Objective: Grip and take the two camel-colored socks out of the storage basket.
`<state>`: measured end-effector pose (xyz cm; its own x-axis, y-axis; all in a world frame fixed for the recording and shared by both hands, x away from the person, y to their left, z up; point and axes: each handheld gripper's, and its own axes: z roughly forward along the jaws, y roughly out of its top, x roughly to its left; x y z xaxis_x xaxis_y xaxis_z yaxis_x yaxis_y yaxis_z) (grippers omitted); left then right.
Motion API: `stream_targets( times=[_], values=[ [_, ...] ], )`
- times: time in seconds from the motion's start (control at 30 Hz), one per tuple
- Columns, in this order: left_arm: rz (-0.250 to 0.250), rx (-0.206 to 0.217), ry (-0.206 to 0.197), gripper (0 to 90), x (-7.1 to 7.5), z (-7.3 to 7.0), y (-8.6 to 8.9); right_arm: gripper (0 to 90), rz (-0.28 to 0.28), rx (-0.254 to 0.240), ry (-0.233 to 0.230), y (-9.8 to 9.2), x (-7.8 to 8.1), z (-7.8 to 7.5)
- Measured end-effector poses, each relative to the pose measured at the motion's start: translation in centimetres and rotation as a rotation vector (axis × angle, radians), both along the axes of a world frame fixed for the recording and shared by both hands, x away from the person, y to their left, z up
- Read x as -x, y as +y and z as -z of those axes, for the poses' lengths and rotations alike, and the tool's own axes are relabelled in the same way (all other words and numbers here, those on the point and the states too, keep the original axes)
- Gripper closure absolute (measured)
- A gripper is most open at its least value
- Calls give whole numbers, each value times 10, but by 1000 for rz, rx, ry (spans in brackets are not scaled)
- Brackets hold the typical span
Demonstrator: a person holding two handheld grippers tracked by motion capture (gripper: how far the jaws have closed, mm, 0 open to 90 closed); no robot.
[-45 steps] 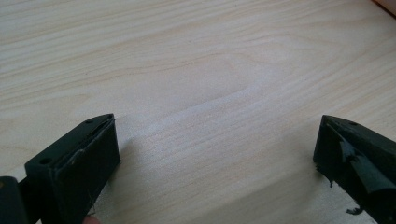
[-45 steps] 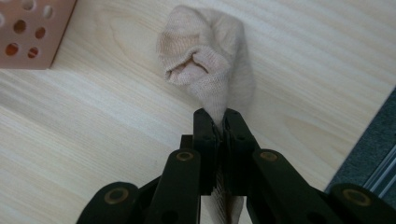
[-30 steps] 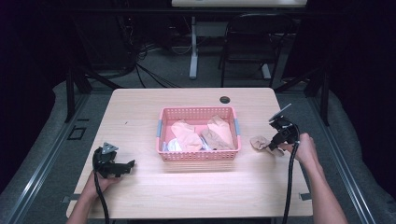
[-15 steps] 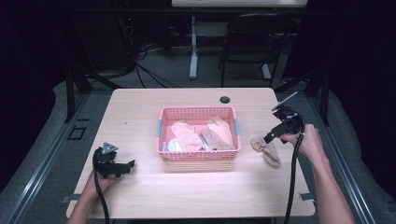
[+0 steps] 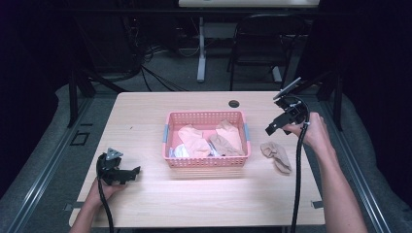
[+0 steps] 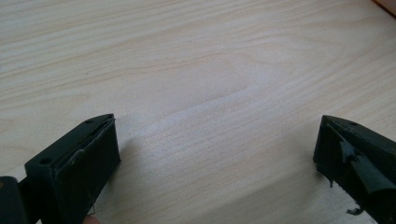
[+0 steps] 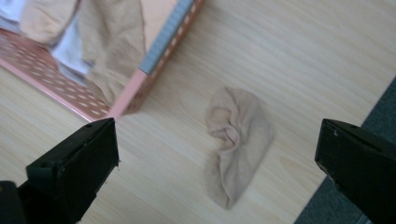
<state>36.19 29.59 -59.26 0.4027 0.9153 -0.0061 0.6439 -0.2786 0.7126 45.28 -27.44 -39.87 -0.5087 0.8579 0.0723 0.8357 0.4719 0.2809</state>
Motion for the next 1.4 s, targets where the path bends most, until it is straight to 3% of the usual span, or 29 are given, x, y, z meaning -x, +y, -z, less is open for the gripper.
stream_targets(
  times=[0.1,0.2,0.3,0.33,0.57,0.8,1.17,1.4],
  values=[
    [0,1,0,0,0,0,0,0,-15,-9,-14,8,-2,-4],
    [2,-1,-1,0,0,0,0,0,-47,2,-23,32,-5,-8],
    [2,0,-1,0,0,0,0,0,-63,7,-25,43,-7,-10],
    [0,0,0,0,0,0,0,0,-93,18,-18,57,-9,-11],
    [5,-1,-1,0,-1,0,0,4,-155,34,-10,91,-13,-11],
    [3,0,0,0,0,0,0,12,-225,36,14,130,-16,-1],
    [7,0,-2,0,-1,0,0,50,-266,5,59,152,-17,16],
    [2,1,-1,0,0,0,0,72,-281,4,55,157,-16,27]
  ],
)
